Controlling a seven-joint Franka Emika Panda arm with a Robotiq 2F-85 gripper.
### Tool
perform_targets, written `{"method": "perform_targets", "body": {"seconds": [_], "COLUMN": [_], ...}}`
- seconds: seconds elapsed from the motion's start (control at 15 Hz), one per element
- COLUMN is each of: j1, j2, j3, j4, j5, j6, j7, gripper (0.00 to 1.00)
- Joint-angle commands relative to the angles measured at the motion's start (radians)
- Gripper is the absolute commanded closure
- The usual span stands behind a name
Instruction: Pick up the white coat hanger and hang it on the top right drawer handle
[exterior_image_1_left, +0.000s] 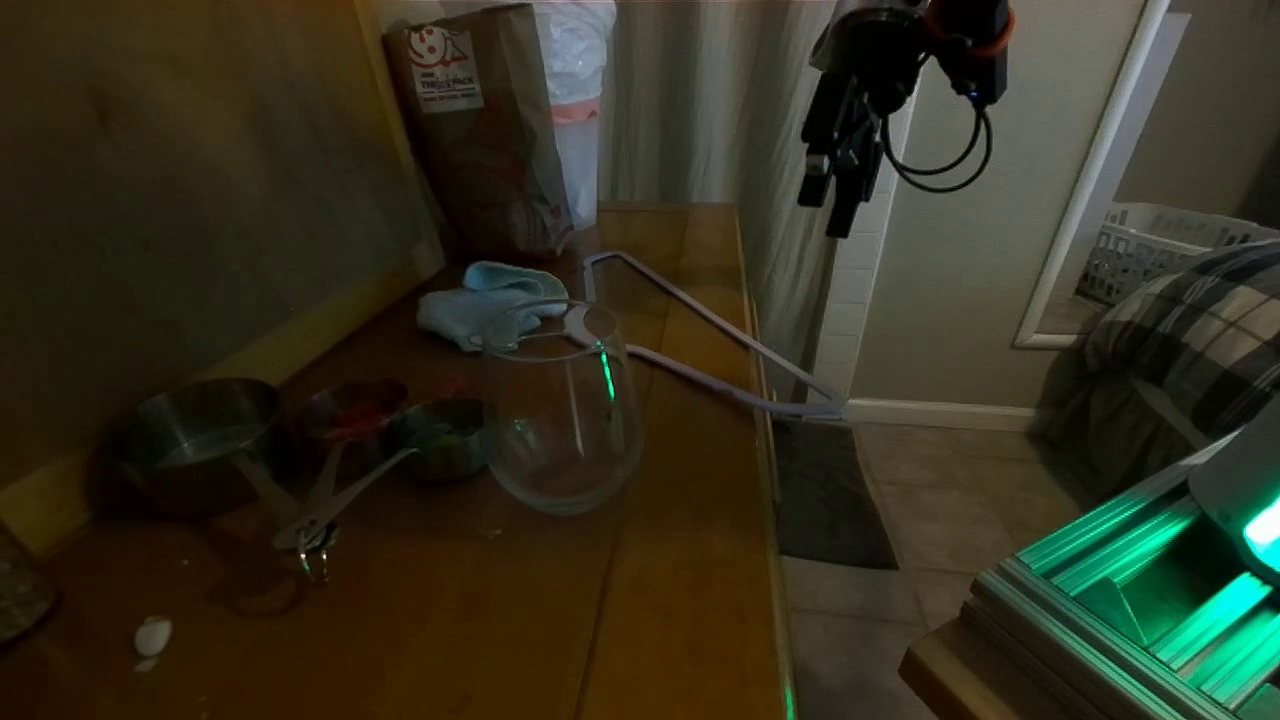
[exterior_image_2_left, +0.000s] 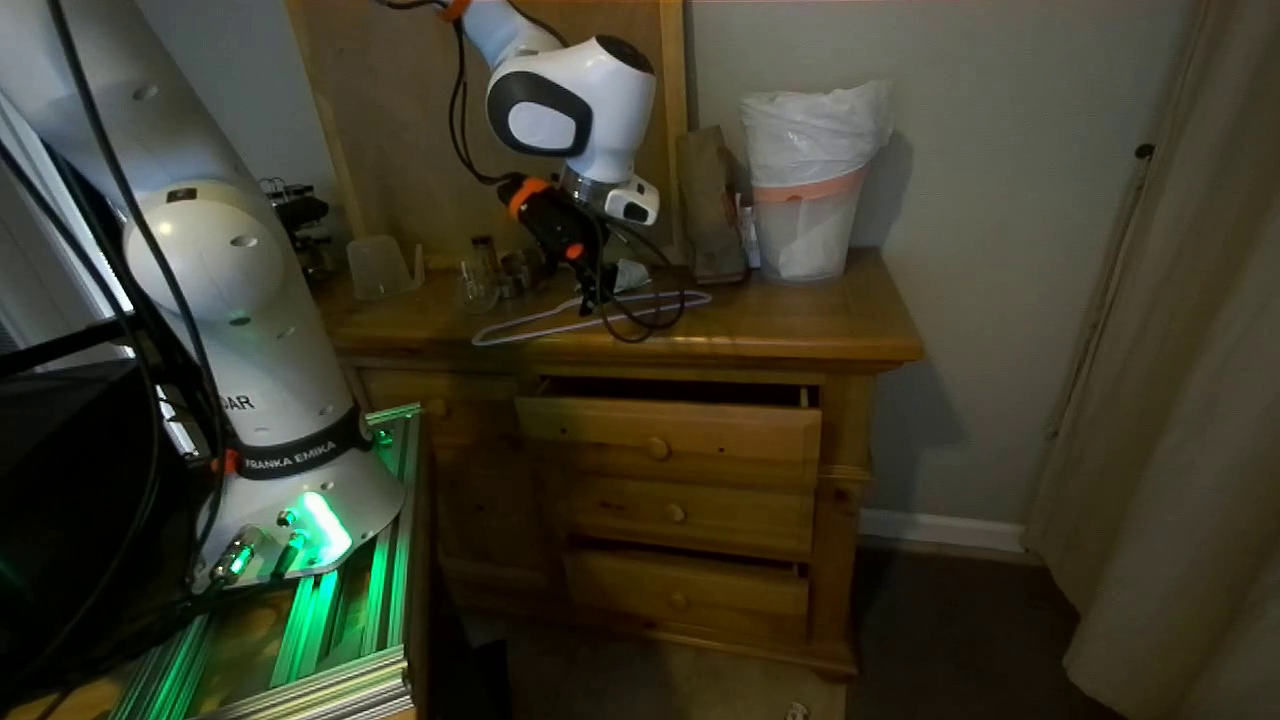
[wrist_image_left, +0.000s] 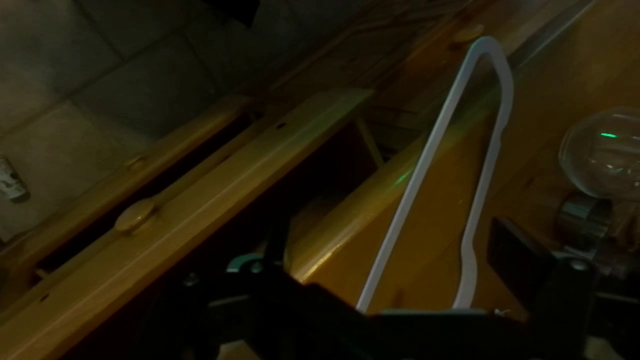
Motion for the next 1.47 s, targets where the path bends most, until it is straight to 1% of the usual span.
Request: {"method": "perform_targets", "body": {"seconds": [0.0,0.2,0.53,0.87,1.13,1.4], "j1": [-0.005,-0.017,-0.048,-0.074,-0.088,-0.098], "j2": [0.052,0.101,0.199,0.298,0.366,0.422], "j3": [0.025,0.058,0.119,0.161,0.176,0.180], "j4": [-0.025,-0.042,-0.054,-0.038,-0.020,-0.002], "j5": [0.197,0.374,0.575,0.679,0.722,0.748], "j6": [0.032,0.030,0.023,0.006,-0.014,-0.026], "j7": [-0.170,-0.331,-0.540,-0.701,-0.781,-0.832], "gripper": [0.00,0.00,0.00,0.00,0.00,0.00]}}
